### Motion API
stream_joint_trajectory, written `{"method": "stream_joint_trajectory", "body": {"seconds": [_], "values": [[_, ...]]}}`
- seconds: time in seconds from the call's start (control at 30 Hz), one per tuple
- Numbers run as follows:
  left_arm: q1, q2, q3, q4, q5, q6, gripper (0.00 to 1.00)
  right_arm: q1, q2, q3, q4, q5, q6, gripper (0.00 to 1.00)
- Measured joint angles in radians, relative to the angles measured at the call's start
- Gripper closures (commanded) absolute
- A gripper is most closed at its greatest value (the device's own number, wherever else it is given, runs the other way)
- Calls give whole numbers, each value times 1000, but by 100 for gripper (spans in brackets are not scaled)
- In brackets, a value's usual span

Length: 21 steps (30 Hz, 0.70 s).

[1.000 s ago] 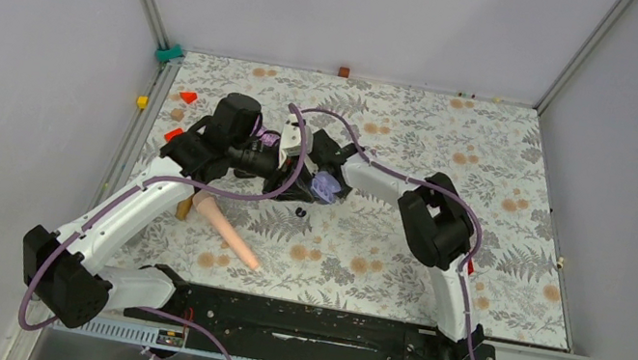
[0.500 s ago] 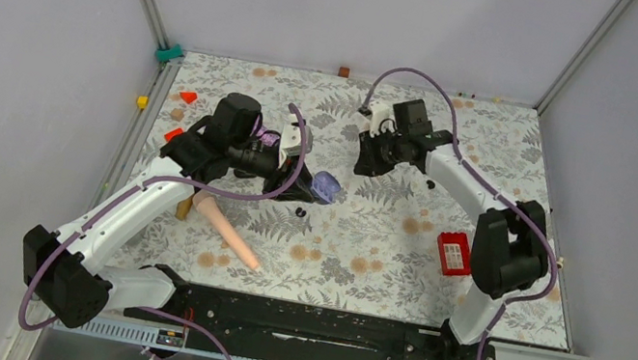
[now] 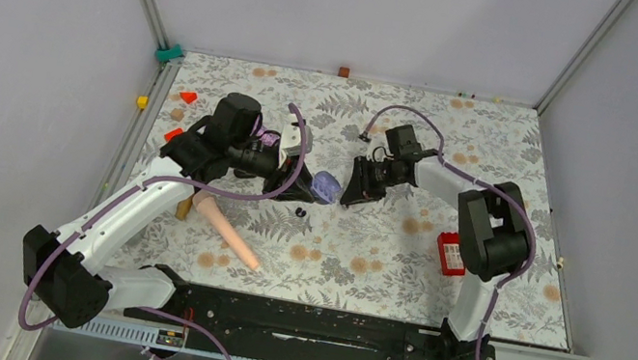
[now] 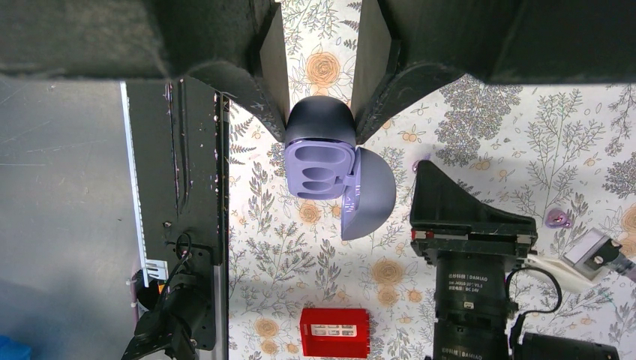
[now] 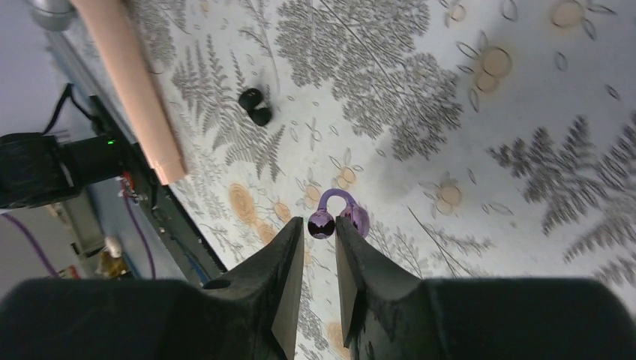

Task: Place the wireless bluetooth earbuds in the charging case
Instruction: Adjust the earbud at the center of the board.

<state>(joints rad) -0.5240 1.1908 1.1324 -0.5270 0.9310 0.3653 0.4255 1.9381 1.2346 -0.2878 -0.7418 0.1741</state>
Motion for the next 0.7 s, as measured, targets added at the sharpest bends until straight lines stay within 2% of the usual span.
{"method": "stream_joint_trajectory", "body": {"seconds": [0.13,0.33,0.53,0.7], "values": [[0,0,0,-1,0,0,100,0,-42,21,-105,116,-48,64],[0,0,0,-2,0,0,100,0,-48,70,-217,314,-123,62],[0,3,0,-2,0,-3,100,21,-72,76,-284,419,-240,61],[0,3,0,-2,0,-4,100,87,-80,171,-387,435,-418,59]]}}
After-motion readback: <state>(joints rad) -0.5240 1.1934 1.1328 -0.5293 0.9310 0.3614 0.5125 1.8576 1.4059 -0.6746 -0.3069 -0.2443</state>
